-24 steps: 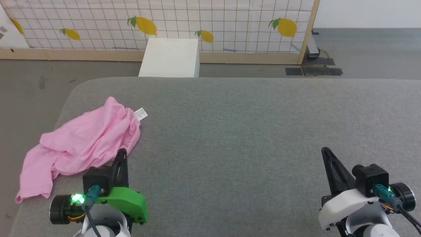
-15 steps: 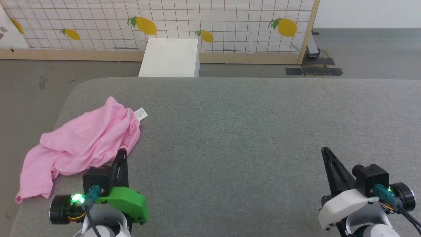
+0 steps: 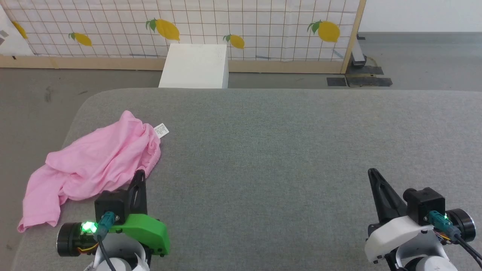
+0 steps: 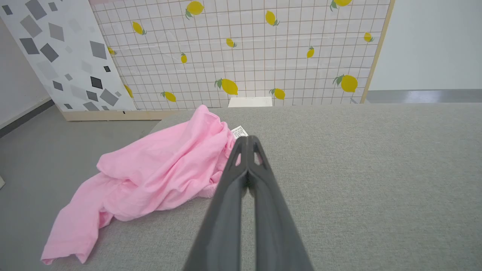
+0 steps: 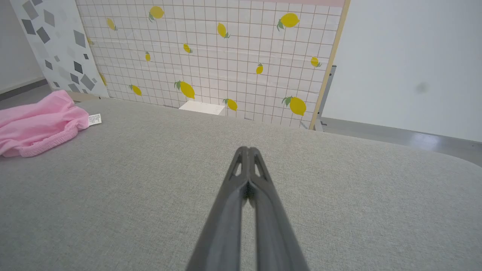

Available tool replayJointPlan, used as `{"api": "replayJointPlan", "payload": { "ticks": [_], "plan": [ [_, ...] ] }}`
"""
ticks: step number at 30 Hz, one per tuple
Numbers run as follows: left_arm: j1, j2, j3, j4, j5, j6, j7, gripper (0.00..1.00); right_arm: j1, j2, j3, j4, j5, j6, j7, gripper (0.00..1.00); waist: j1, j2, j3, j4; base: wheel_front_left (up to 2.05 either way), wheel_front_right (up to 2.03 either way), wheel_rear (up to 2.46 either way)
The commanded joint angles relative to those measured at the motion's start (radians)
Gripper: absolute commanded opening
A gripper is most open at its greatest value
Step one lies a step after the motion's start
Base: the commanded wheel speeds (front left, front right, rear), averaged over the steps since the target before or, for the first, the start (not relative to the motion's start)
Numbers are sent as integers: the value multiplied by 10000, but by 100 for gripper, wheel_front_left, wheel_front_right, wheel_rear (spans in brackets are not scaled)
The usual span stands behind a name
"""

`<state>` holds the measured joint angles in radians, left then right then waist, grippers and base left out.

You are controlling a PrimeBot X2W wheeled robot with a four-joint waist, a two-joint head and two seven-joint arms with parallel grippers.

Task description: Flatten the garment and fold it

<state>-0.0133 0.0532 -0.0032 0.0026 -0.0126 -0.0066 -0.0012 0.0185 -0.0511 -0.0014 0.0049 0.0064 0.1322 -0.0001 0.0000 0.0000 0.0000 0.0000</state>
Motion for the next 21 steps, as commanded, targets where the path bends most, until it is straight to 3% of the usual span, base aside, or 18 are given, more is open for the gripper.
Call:
{"api": "replayJointPlan", "payload": {
  "ticks": [1, 2, 21],
  "plan": [
    [133, -30, 32, -26, 126, 66, 12, 0, -185, 9, 14, -49, -64, -15, 1, 0, 0, 0, 0, 0, 0, 0, 0],
    [-1, 2, -4, 2, -6, -2, 0, 100, 2, 0, 0, 2, 2, 2, 0, 100, 0, 0, 0, 0, 0, 0, 0],
    [-88, 25, -284, 298, -214, 222, -337, 100, 25, 0, -136, 123, 102, 0, -297, 100, 0, 0, -83, 391, 0, 0, 0]
  ]
}}
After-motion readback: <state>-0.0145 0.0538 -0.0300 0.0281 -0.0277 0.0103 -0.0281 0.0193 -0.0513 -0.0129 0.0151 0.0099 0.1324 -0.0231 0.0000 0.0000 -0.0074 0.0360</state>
